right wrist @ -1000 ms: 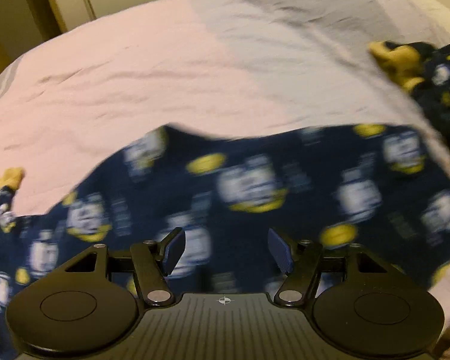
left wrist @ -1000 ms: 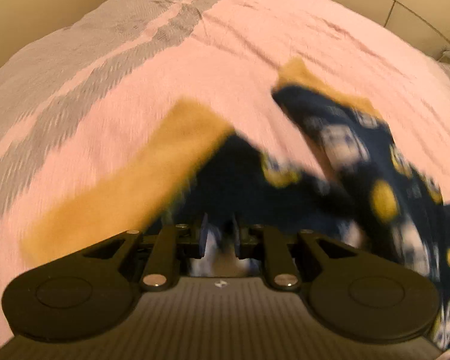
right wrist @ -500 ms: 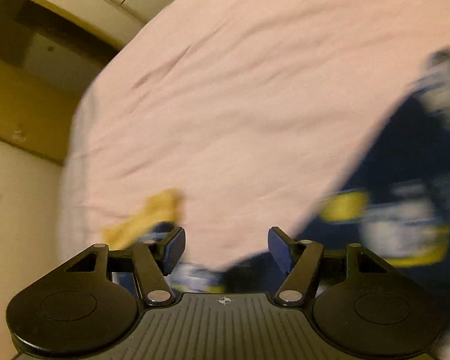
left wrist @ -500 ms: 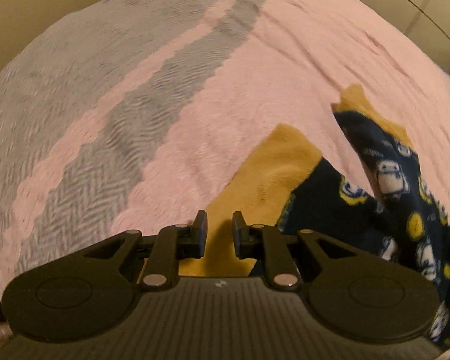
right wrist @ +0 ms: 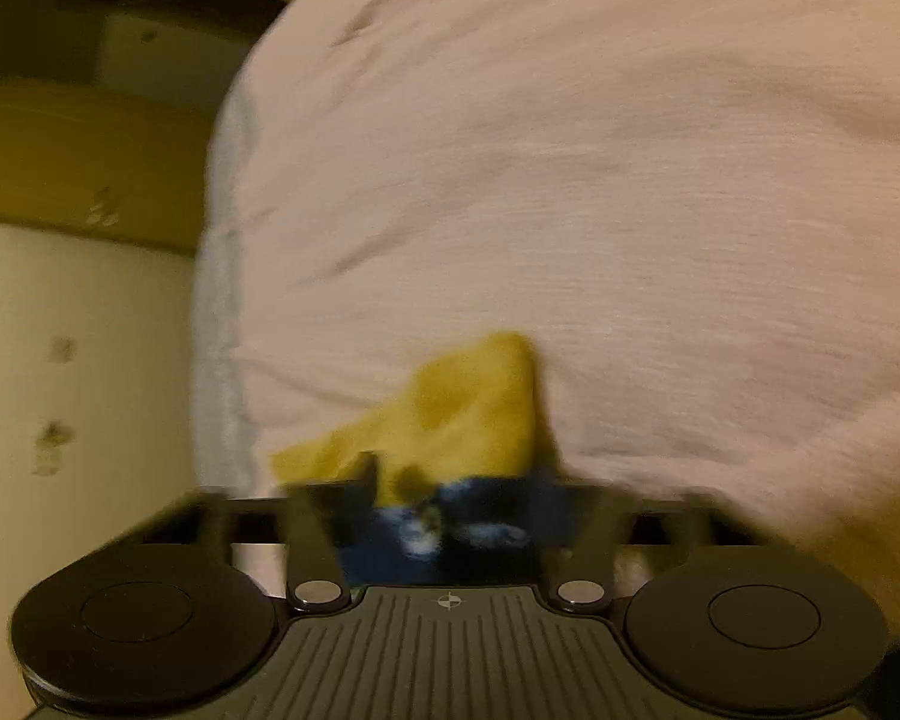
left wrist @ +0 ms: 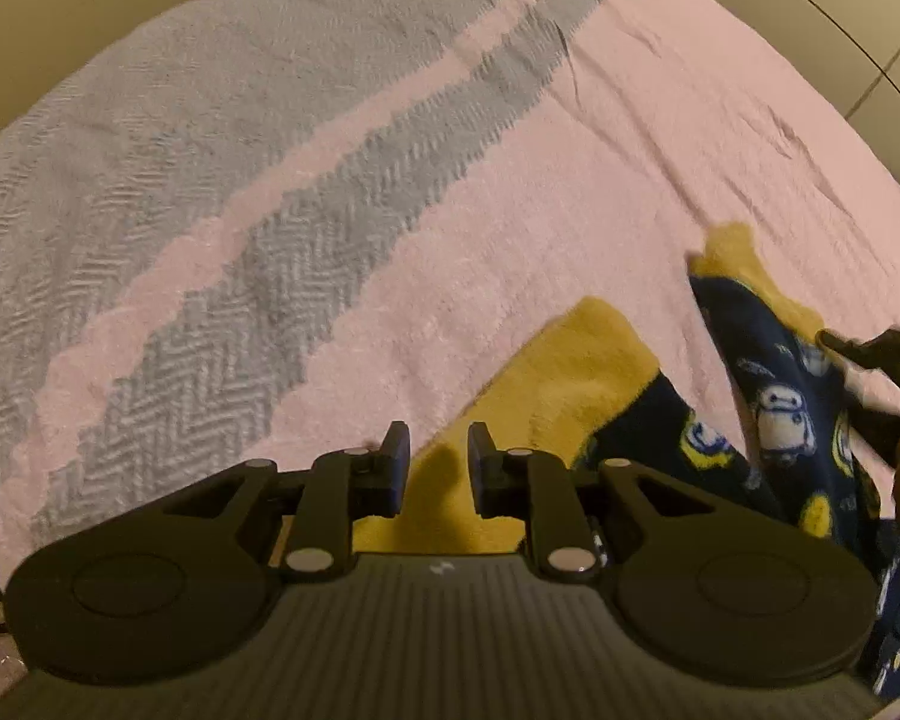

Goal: Fold clothes

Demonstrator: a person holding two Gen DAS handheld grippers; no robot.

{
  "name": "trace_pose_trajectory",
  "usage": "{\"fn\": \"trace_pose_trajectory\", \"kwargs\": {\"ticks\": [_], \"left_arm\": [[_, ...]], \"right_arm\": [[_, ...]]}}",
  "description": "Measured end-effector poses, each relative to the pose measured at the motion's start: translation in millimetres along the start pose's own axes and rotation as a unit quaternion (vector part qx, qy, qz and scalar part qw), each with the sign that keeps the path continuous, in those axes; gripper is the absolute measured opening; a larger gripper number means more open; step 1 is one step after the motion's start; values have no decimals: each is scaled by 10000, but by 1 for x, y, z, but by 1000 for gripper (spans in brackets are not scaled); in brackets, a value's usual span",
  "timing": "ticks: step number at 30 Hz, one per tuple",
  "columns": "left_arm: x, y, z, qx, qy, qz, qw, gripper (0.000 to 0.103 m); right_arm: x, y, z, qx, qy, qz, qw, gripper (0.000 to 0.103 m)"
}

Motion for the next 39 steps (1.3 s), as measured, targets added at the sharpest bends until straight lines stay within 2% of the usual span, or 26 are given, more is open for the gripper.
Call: {"fn": "trace_pose_trajectory", "kwargs": {"ticks": [2, 5, 8, 10, 11, 12, 15, 17, 18, 19, 21, 24, 26, 27, 28, 29, 30, 31, 33, 34, 37, 39], "left_arm": [[-8, -5, -3, 189, -41, 23, 9998, 22], [-29, -13, -9, 444, -278, -84, 9986, 35], [-49, -35, -14, 851, -435, -18, 9954, 43], [-59, -58, -18, 1333, -403, 207, 9900, 37], [-62, -69, -20, 1599, -386, 331, 9858, 17], [-64, -77, -22, 1747, -428, 386, 9829, 1], [-70, -82, -22, 1630, -635, 175, 9844, 1], [-78, -71, -5, 1665, -540, -10, 9846, 2], [-81, -67, 4, 1715, -489, -9, 9840, 3], [-84, -67, 13, 1831, -430, 180, 9820, 4], [-87, -66, 28, 1788, -586, 440, 9811, 4], [-99, -61, 56, 1254, -999, 444, 9861, 7], [-112, -54, 82, 1398, -842, 473, 9855, 7], [-117, -50, 94, 1510, -748, 499, 9844, 7], [-121, -45, 104, 1584, -682, 523, 9836, 7], [-122, -41, 110, 1611, -680, 550, 9831, 7], [-120, -37, 112, 1636, -722, 591, 9821, 7], [-118, -34, 115, 1661, -764, 632, 9811, 7], [-111, -30, 115, 1755, -880, 764, 9775, 7], [-107, -29, 112, 1821, -940, 830, 9753, 7], [-97, -31, 94, 2047, -1082, 1028, 9674, 7], [-91, -32, 77, 2193, -1160, 1141, 9620, 7]], "right_arm": [[1, 9, 15, -113, 304, -152, 9994, 12], [6, 42, 36, -390, 668, -693, 9946, 12], [12, 72, 48, -377, 859, -1158, 9888, 12], [18, 79, 50, -307, 751, -1333, 9877, 12], [21, 82, 51, -277, 671, -1413, 9873, 12], [24, 86, 52, -252, 585, -1515, 9864, 12], [45, 104, 68, -311, 529, -1948, 9789, 12], [65, 120, 86, -416, 631, -2245, 9715, 12], [75, 128, 94, -469, 682, -2392, 9674, 12], [87, 135, 104, -520, 752, -2516, 9635, 12], [122, 141, 129, -601, 1092, -2487, 9605, 12], [183, 118, 166, -454, 1948, -2062, 9578, 12], [229, 81, 182, -104, 2561, -1433, 9559, 12], [253, 59, 184, 127, 2794, -1036, 9545, 17], [276, 35, 184, 392, 3011, -611, 9508, 30], [300, 9, 181, 793, 3183, -136, 9446, 35], [320, -9, 177, 1203, 3328, 158, 9351, 40], [337, -20, 173, 1465, 3426, 277, 9276, 41], [352, -21, 167, 1615, 3364, 143, 9276, 43], [358, -20, 164, 1676, 3301, 45, 9289, 47], [350, 3, 151, 1769, 2674, -626, 9451, 50], [338, 28, 127, 1710, 1700, -1067, 9646, 50]]}}
Point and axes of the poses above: each gripper's, at about its wrist camera, not at the fingertips, and y roughly against the way its jaws point, z to its left, x to its underside, the point moved 2 cm from there along -y, roughly the way its jaws point, and after that the axes turned 3 degrees about -y, right-handed, at the moved point
